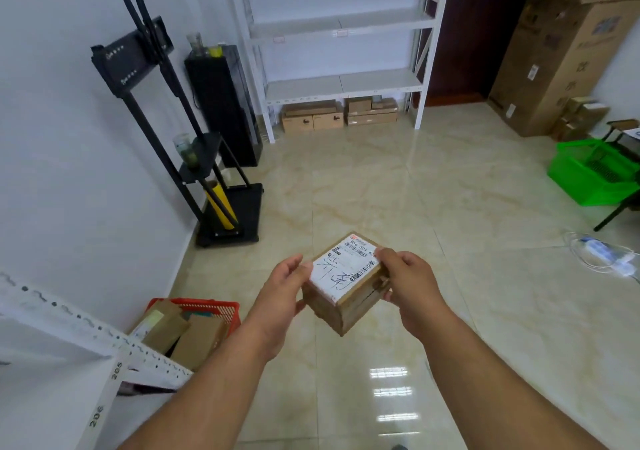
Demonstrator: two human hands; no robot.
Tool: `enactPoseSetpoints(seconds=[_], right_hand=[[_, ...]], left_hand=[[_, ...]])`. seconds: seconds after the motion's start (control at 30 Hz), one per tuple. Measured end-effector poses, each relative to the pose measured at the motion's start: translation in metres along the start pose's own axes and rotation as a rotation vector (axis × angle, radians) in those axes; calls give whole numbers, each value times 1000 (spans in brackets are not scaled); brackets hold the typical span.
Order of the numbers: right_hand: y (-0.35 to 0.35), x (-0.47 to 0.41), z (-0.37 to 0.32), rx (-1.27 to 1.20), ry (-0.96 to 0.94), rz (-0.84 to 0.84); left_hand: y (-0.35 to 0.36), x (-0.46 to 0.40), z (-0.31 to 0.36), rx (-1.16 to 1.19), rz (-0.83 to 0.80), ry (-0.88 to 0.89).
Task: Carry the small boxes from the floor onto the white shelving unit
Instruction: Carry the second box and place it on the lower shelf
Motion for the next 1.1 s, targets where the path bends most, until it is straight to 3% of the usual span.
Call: enactPoseSetpoints(seconds=[0.1,0.23,0.43,0.6,0.9,1.1], right_hand=[[-1,-29,-29,14,-36,-48],[6,-52,-59,89,-84,-119],[-2,-70,-64,137,-162,-44],[16,-115,-59,81,-126,-171],[100,-197,-106,159,-192,-265],[154,-247,-121,121,-239,-195]], left_hand=[[32,-19,28,54,-116,-19],[61,-36,59,69,-30,-12],[78,-71,90,131,138,-35],[87,-108,107,78,136,59],[39,-208,141,76,110,158],[6,-272,166,87,90,178]])
Point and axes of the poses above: each hand's wrist, its own x-axis away from the middle knuckle, its own y-axis out of the palm, z = x × y, the point moved 7 cm from there along -x, towards the middle knuckle, and after that the axes turned 15 degrees about -x, right-handed, at the moved point
